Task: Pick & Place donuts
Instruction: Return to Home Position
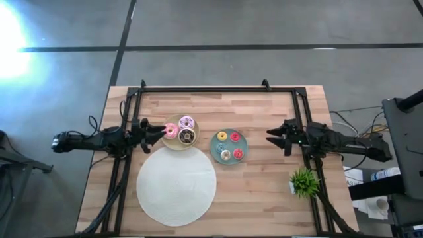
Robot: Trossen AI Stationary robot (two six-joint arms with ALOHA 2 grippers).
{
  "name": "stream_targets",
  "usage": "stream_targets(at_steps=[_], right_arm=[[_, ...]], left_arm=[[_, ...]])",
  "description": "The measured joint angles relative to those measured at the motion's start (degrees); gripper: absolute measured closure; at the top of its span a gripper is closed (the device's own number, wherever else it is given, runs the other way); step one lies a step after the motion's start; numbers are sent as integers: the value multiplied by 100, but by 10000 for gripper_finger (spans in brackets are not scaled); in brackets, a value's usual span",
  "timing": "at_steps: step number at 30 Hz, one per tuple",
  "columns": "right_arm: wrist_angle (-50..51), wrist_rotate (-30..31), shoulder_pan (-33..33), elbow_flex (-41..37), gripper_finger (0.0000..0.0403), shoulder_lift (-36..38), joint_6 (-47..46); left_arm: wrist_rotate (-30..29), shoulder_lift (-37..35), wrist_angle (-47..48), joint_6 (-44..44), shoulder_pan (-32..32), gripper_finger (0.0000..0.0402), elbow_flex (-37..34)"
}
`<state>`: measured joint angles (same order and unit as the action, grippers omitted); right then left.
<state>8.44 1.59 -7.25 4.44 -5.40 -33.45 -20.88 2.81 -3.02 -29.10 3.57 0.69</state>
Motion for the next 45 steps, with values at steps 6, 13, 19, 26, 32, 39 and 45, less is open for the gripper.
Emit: stream_targets(at_steps=[6, 13, 19, 26, 32, 39, 45], right_arm=[[-568, -11, 245, -243, 168, 546, 2], [-1121, -3, 593, -393, 168, 543, 2], [-1065, -9, 816, -393, 168, 486, 4], [-1033, -9, 816, -393, 168, 482, 2], [-1035, -8, 815, -393, 168, 486, 2], [-1037, -7, 814, -393, 168, 482, 2], [-1037, -5, 814, -393, 168, 486, 2]], left_arm=[[0, -280, -51, -7, -26, 257, -22], [-13, -280, -133, -7, -24, 257, -25], [0, -280, -88, -7, -24, 257, -29], [0, -280, -87, -7, -24, 257, -29], [2, -281, -87, -7, -33, 257, -31], [66, -282, -60, 1647, -50, 257, -35], [482, -282, 44, 3414, -373, 257, -35]])
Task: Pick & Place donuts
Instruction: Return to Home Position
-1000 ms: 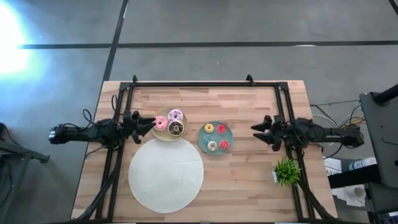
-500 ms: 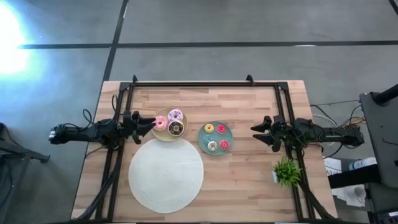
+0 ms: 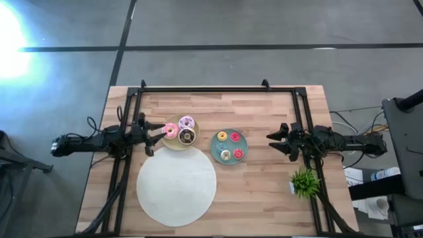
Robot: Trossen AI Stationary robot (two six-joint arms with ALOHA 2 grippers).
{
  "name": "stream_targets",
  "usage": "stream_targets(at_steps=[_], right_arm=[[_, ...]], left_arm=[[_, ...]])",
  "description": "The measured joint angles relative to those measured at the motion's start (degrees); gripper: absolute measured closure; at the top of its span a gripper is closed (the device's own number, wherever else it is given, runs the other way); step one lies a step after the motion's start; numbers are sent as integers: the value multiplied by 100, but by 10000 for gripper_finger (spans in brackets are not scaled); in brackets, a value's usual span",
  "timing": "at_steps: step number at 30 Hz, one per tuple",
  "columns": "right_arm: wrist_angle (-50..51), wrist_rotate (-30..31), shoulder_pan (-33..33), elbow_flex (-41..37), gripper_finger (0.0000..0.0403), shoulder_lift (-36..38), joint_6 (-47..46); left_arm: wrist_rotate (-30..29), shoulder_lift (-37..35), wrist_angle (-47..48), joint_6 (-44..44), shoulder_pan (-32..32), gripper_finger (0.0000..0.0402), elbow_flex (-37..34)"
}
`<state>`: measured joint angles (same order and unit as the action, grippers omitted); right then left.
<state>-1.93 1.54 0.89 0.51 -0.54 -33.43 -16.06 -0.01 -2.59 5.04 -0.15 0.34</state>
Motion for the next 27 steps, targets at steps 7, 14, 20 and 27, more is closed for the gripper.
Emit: stream_targets(at_steps=[7, 14, 20, 27], right_arm=[[0, -2, 0, 0, 168, 0, 0], [-2, 0, 0, 0, 168, 0, 0], [-2, 0, -2, 1, 168, 0, 0], [0, 0, -2, 2, 168, -19, 0]], left_arm=[[1770, 0, 257, -617, -748, 257, 0], [1769, 0, 256, -742, -352, 257, 0], [1765, 71, 212, -1071, -300, 257, 4], [1760, 175, 152, -1121, -300, 257, 7]])
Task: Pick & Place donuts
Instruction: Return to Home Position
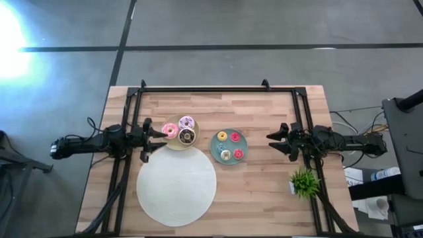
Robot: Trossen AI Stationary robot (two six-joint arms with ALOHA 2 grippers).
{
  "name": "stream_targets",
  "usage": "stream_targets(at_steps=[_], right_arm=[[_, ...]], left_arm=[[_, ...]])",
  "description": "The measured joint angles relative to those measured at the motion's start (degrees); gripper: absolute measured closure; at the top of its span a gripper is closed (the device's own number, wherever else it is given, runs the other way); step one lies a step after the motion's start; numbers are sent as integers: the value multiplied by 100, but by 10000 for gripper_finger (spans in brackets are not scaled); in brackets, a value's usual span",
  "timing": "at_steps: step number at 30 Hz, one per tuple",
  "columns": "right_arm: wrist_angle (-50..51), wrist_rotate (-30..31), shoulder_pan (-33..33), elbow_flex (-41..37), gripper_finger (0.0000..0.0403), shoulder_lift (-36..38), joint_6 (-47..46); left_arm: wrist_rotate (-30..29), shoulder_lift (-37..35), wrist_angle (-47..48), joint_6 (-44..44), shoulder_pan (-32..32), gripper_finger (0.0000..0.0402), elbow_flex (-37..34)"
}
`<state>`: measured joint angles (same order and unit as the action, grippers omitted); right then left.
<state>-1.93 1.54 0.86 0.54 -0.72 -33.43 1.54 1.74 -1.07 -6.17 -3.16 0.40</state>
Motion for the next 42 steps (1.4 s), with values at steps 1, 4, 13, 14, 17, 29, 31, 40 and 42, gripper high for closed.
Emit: stream_targets(at_steps=[1, 4, 13, 14, 17, 29, 31, 40, 42], right_arm=[[-2, 0, 0, 0, 168, -8, 0], [0, 0, 0, 0, 168, -14, 0], [4, 0, 1, 0, 168, -11, 63], [7, 13, 13, 0, 168, 27, 127], [-48, -55, -53, 11, 168, 73, 658], [-42, -1448, -299, 7, 168, 73, 3640], [-43, -1445, -291, 7, 168, 73, 3707], [-44, -1353, -289, 4, 168, 53, 3660], [-43, -1353, -289, 4, 168, 42, 3659]], left_arm=[[0, 0, -2, -1, 0, 257, 0], [0, 0, -6, -3, 0, 257, 0], [-2, 2, -19, -10, 0, 257, 0], [-4, 2, -19, -10, 0, 257, 0], [-4, 2, -21, -10, 0, 257, 0], [-4, 24, -24, -10, 0, 257, 0], [-4, 24, -25, -10, 0, 257, 0], [-4, 24, -26, -10, 0, 257, 0], [-4, 24, -27, -10, 0, 257, 0]])
